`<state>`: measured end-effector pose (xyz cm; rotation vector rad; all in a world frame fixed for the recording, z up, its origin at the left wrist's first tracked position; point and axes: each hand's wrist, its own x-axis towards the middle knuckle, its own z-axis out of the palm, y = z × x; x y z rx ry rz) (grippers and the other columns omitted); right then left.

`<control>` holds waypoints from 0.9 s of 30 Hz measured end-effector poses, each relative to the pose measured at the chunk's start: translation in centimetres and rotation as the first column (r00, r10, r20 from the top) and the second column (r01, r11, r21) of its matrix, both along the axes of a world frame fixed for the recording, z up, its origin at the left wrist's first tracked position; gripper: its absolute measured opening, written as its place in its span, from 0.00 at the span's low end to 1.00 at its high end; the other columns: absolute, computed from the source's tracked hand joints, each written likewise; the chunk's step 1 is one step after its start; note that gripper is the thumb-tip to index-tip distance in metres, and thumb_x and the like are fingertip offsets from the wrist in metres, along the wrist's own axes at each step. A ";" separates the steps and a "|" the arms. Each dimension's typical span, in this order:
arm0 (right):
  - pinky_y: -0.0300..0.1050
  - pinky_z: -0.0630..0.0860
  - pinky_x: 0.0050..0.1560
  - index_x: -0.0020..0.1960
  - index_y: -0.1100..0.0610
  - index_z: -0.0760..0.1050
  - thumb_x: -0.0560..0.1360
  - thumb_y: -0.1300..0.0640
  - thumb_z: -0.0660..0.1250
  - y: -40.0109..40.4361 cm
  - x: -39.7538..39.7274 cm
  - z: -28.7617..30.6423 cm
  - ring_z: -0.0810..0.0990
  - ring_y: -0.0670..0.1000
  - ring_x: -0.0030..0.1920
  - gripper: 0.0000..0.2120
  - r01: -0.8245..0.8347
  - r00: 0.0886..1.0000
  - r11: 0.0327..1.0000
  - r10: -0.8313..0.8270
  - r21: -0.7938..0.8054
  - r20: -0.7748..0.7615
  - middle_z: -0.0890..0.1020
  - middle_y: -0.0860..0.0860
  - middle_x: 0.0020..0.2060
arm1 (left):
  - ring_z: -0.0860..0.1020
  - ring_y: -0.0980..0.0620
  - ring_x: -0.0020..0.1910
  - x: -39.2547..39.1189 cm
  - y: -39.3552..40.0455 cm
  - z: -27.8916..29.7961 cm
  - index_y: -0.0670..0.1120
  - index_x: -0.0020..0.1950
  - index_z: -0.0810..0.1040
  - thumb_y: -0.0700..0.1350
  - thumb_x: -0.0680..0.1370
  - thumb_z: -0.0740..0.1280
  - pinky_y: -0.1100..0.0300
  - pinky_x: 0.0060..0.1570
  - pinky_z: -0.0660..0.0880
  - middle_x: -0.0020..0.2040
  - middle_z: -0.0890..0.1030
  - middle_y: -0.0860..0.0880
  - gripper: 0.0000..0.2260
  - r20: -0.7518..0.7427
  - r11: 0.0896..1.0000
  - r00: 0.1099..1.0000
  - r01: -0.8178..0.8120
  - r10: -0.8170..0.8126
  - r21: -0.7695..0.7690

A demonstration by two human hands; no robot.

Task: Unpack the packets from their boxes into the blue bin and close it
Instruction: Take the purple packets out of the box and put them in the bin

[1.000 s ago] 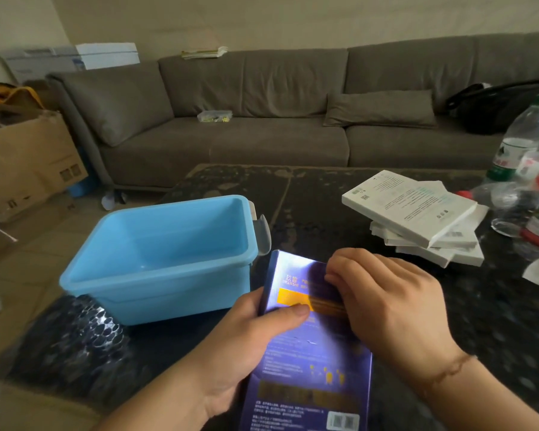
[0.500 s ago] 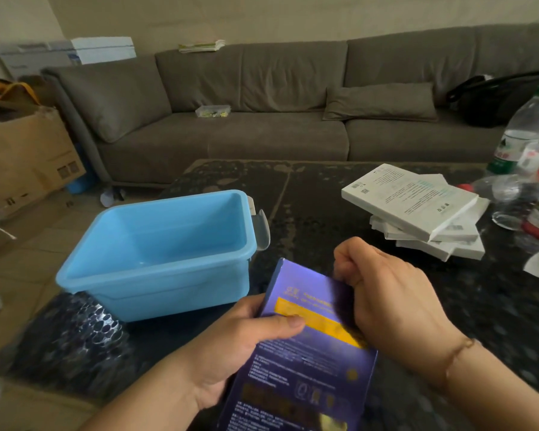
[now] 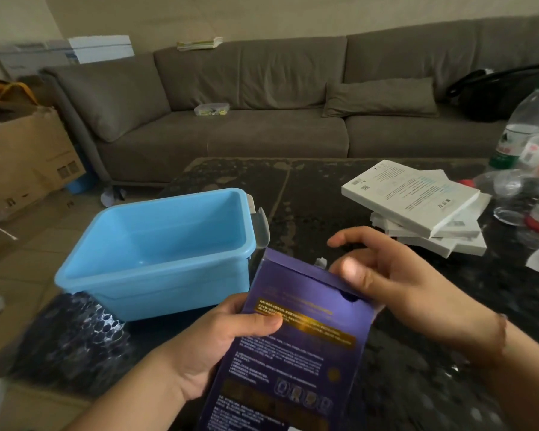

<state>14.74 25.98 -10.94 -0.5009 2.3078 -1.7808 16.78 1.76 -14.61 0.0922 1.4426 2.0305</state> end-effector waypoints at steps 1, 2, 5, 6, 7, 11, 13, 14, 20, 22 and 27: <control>0.54 0.81 0.35 0.60 0.47 0.71 0.68 0.43 0.72 0.2 0.0 0.1 0.86 0.58 0.41 0.23 -0.033 0.999 0.999 0.033 0.030 0.007 0.85 0.54 0.46 | 0.85 0.41 0.46 0.0 -0.1 0.0 0.45 0.47 0.87 0.45 0.55 0.85 0.50 0.45 0.81 0.46 0.86 0.39 0.22 -0.008 1.000 1.000 -0.008 0.008 0.016; 0.57 0.81 0.36 0.61 0.48 0.71 0.67 0.48 0.75 0.4 0.0 0.2 0.86 0.59 0.42 0.24 -0.035 0.999 0.998 0.035 0.043 0.005 0.85 0.55 0.46 | 0.85 0.41 0.46 0.0 -0.2 0.1 0.45 0.47 0.87 0.45 0.56 0.85 0.49 0.45 0.81 0.47 0.86 0.40 0.22 -0.015 0.999 1.000 -0.009 0.009 0.033; 0.53 0.81 0.33 0.61 0.50 0.71 0.67 0.53 0.72 0.7 -0.2 0.6 0.86 0.59 0.39 0.23 0.010 1.000 1.000 -0.010 -0.001 -0.024 0.86 0.57 0.42 | 0.84 0.42 0.49 0.1 -0.5 0.4 0.47 0.49 0.86 0.45 0.60 0.84 0.50 0.49 0.81 0.48 0.86 0.42 0.19 -0.045 0.998 0.999 0.023 -0.021 0.063; 0.50 0.80 0.30 0.60 0.50 0.72 0.68 0.53 0.71 0.7 -0.2 0.8 0.86 0.58 0.38 0.21 0.026 0.999 1.000 -0.027 -0.015 -0.033 0.86 0.58 0.40 | 0.84 0.44 0.50 0.1 -0.5 0.4 0.49 0.49 0.86 0.46 0.62 0.83 0.51 0.50 0.80 0.48 0.86 0.44 0.18 -0.069 0.997 0.997 0.042 -0.038 0.067; 0.47 0.79 0.28 0.60 0.50 0.72 0.69 0.53 0.69 0.6 -0.2 0.8 0.85 0.59 0.35 0.20 0.055 0.998 0.998 -0.056 -0.029 -0.038 0.86 0.58 0.38 | 0.84 0.45 0.51 0.2 -0.5 0.6 0.50 0.50 0.86 0.46 0.64 0.82 0.52 0.51 0.80 0.49 0.86 0.46 0.16 -0.108 0.996 0.992 0.066 -0.059 0.067; 0.48 0.72 0.30 0.53 0.54 0.76 0.70 0.55 0.70 -0.1 -0.3 0.2 0.78 0.69 0.35 0.11 0.109 0.988 0.976 -0.087 -0.187 0.125 0.80 0.72 0.37 | 0.84 0.50 0.52 0.1 -0.2 1.2 0.53 0.52 0.86 0.50 0.65 0.81 0.58 0.51 0.79 0.50 0.87 0.50 0.16 -0.299 1.000 0.954 0.020 -0.023 -0.013; 0.48 0.73 0.33 0.47 0.57 0.79 0.70 0.57 0.70 -0.6 0.0 0.4 0.76 0.72 0.36 0.07 0.100 0.988 0.962 -0.066 -0.253 0.140 0.80 0.73 0.40 | 0.84 0.49 0.52 0.0 -0.3 1.3 0.53 0.52 0.86 0.52 0.65 0.81 0.58 0.51 0.79 0.50 0.86 0.50 0.17 -0.365 0.999 0.931 -0.026 0.016 -0.023; 0.48 0.74 0.32 0.45 0.57 0.79 0.70 0.57 0.70 -0.8 0.2 0.8 0.77 0.73 0.36 0.06 0.113 0.991 0.956 -0.088 -0.271 0.102 0.81 0.71 0.39 | 0.84 0.49 0.52 -0.1 -0.3 1.6 0.53 0.52 0.86 0.52 0.65 0.81 0.58 0.51 0.79 0.50 0.86 0.50 0.17 -0.397 0.999 0.917 -0.033 0.025 -0.012; 0.35 0.78 0.34 0.41 0.49 0.81 0.69 0.58 0.70 -0.8 1.4 4.3 0.82 0.45 0.34 0.04 0.171 0.885 0.940 -0.278 -0.294 -0.375 0.86 0.48 0.36 | 0.83 0.49 0.55 0.1 0.8 3.4 0.58 0.64 0.76 0.45 0.69 0.77 0.60 0.52 0.79 0.55 0.84 0.50 0.25 -0.774 0.936 0.591 -0.353 0.226 0.004; 0.39 0.82 0.41 0.42 0.49 0.79 0.68 0.58 0.70 -1.0 1.4 4.0 0.85 0.47 0.40 0.05 0.253 0.838 0.928 -0.352 -0.275 -0.417 0.86 0.48 0.40 | 0.82 0.45 0.55 0.3 1.6 2.8 0.63 0.70 0.62 0.42 0.71 0.74 0.59 0.54 0.79 0.58 0.81 0.47 0.34 -0.891 0.847 0.353 -0.529 0.284 0.061; 0.47 0.82 0.40 0.47 0.52 0.77 0.68 0.55 0.70 -1.9 1.6 2.7 0.85 0.55 0.39 0.08 0.268 0.882 0.910 -0.364 -0.317 -0.300 0.86 0.54 0.38 | 0.77 0.48 0.57 1.1 1.5 2.3 0.56 0.62 0.75 0.44 0.74 0.69 0.52 0.50 0.80 0.59 0.76 0.54 0.17 -0.995 0.736 0.027 -0.675 0.097 0.054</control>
